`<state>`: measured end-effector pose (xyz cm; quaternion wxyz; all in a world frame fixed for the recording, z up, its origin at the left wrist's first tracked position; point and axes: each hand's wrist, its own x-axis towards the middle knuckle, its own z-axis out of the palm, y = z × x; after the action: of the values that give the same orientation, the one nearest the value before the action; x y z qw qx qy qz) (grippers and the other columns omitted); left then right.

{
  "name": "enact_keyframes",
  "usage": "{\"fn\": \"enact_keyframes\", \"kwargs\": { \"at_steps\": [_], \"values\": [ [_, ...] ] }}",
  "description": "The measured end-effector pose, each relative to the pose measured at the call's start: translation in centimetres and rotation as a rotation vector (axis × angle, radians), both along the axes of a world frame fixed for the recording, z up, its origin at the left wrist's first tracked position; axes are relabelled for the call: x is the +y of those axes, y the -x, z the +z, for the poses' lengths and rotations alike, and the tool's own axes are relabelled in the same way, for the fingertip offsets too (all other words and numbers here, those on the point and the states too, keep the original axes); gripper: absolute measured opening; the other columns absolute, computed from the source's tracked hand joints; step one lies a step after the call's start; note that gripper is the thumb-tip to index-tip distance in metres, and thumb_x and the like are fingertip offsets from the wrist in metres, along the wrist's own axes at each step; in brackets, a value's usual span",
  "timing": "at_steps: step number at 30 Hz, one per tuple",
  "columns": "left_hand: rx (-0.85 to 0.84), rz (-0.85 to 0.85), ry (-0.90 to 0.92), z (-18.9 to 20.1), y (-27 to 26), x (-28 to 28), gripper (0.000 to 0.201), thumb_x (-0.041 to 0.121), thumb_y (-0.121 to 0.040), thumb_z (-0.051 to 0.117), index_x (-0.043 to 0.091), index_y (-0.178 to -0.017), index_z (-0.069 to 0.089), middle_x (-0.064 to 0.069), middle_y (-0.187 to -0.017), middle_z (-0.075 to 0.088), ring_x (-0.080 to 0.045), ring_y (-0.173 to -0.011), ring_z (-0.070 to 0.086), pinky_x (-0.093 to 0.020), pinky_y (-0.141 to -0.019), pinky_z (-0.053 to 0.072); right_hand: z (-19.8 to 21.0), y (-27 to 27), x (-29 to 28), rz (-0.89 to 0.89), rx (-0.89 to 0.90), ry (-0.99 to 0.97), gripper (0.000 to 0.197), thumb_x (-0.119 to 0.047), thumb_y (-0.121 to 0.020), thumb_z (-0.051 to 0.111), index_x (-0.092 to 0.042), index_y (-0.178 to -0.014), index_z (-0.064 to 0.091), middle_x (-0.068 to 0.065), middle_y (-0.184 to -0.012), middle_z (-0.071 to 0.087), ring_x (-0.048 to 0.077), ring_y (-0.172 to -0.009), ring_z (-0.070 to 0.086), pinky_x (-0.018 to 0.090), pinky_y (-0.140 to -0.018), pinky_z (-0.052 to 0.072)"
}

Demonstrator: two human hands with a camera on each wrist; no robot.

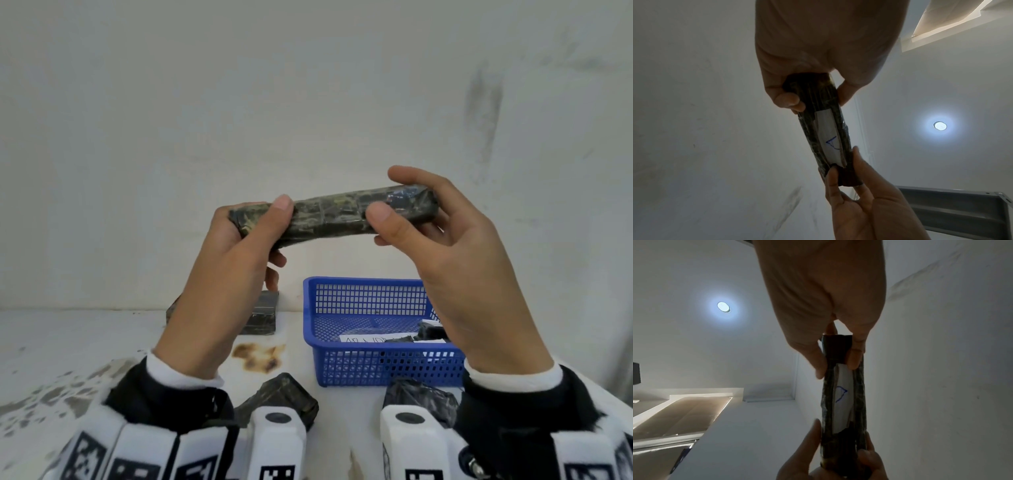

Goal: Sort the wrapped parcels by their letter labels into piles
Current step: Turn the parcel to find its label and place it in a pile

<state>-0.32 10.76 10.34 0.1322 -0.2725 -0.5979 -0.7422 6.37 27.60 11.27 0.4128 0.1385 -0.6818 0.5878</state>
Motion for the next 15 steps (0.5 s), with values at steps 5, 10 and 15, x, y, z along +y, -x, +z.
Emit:
{"fn": "enact_keyframes", "kwargs": {
  "at_steps": [5, 10, 15],
  "values": [
    [0.031, 0.033, 0.017, -0.13, 0.06, -0.01, 0.063, 0.056, -0.063, 0.072, 0.015, -0.109, 0.059, 0.004, -0.077, 0.061, -0.008, -0.065, 0.055, -0.028, -0.059, 0.041, -0.11, 0.04, -0.16, -0.032, 0.003, -0.023, 0.048, -0.039, -0.068, 0.075, -0.030, -0.115, 0.066, -0.006, -0.091, 0.072, 0.006, -0.077, 0.066, 0.022, -0.078, 0.057],
    [0.041, 0.051, 0.022, -0.20, 0.12, 0.13, 0.065, 0.058, -0.059, 0.081, 0.020, -0.107, 0.059, 0.004, -0.091, 0.068, -0.007, -0.068, 0.058, -0.023, -0.058, 0.041, -0.21, 0.27, -0.42, -0.066, 0.000, -0.038, 0.051, -0.043, -0.068, 0.075, -0.032, -0.117, 0.066, -0.011, -0.087, 0.071, 0.005, -0.074, 0.066, 0.024, -0.077, 0.058],
    [0.044, 0.017, -0.002, -0.24, 0.23, 0.10, 0.061, 0.051, -0.063, 0.082, 0.020, -0.109, 0.055, 0.004, -0.085, 0.065, -0.009, -0.064, 0.055, -0.024, -0.056, 0.041, -0.43, 0.64, -0.39, -0.099, -0.006, -0.073, 0.053, -0.032, -0.077, 0.081, -0.033, -0.126, 0.063, -0.004, -0.109, 0.068, 0.005, -0.091, 0.069, 0.023, -0.088, 0.056]
  ]
}}
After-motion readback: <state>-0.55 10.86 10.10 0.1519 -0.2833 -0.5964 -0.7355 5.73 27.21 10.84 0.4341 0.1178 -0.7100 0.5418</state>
